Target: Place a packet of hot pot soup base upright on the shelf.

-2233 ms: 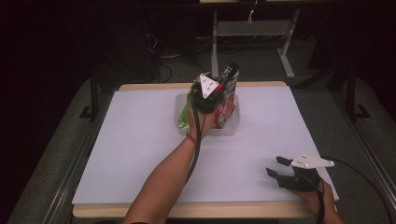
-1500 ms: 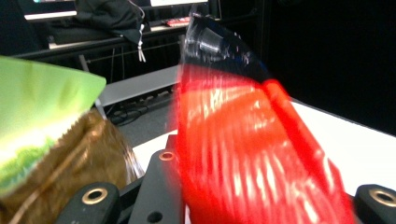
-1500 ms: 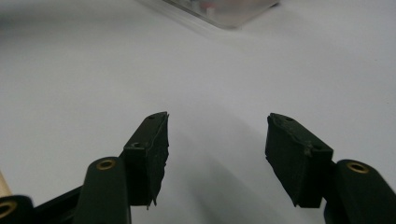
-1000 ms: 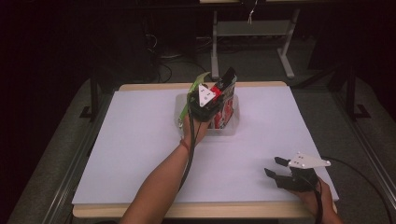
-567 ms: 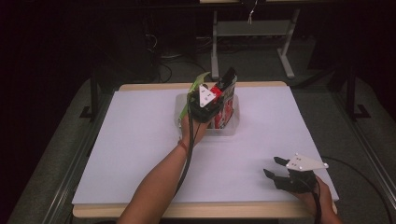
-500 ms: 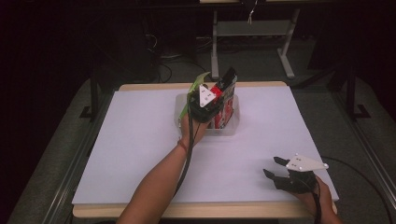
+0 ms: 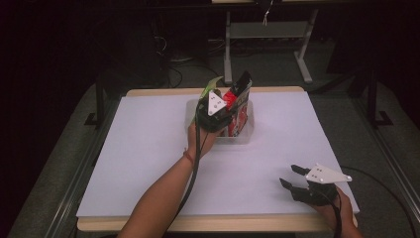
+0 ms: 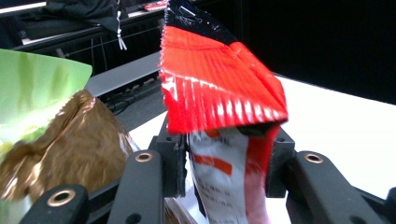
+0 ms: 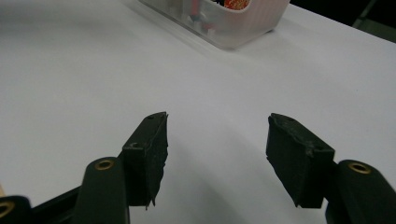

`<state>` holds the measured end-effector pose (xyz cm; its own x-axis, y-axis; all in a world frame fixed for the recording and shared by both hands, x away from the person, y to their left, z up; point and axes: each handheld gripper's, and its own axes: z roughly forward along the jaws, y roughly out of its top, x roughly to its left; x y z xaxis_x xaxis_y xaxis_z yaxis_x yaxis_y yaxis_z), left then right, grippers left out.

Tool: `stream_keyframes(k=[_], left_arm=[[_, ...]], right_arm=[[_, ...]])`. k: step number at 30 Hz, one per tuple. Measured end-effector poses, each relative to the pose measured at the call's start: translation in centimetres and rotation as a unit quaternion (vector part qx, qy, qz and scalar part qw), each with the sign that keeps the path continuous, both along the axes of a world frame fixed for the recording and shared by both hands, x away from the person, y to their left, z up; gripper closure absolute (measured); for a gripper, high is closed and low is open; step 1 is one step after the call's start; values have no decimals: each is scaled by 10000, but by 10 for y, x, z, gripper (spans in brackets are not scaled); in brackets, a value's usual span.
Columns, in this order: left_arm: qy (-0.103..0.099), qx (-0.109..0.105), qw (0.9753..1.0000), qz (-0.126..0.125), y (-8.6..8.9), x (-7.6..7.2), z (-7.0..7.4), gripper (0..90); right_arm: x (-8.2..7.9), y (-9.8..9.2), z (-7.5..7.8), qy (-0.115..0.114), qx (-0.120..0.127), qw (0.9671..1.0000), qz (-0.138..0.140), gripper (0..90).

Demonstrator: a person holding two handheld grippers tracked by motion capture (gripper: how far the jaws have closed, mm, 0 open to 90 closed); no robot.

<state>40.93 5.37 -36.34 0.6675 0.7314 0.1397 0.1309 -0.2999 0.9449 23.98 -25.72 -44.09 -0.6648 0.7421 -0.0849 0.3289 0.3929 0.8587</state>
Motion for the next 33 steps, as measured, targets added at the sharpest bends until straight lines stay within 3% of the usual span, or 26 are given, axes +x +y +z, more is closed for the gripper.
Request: stream_keyframes(k=[11, 15, 26, 33], left_arm=[[-297, -270, 9988, -263, 40, -39, 0, 426], [-231, -165, 9987, -423, 55, -50, -4, 387], [-232, 216, 9981, -521, 81, -63, -16, 333], [-109, 258, 9979, -578, 96, -65, -21, 330]], right_arm=[[2, 1, -3, 108, -14, 9999, -16, 379], [4, 2, -5, 137, -22, 9999, -11, 373], [4, 5, -6, 164, -84, 9998, 21, 373], [3, 4, -6, 151, -89, 9998, 18, 374]])
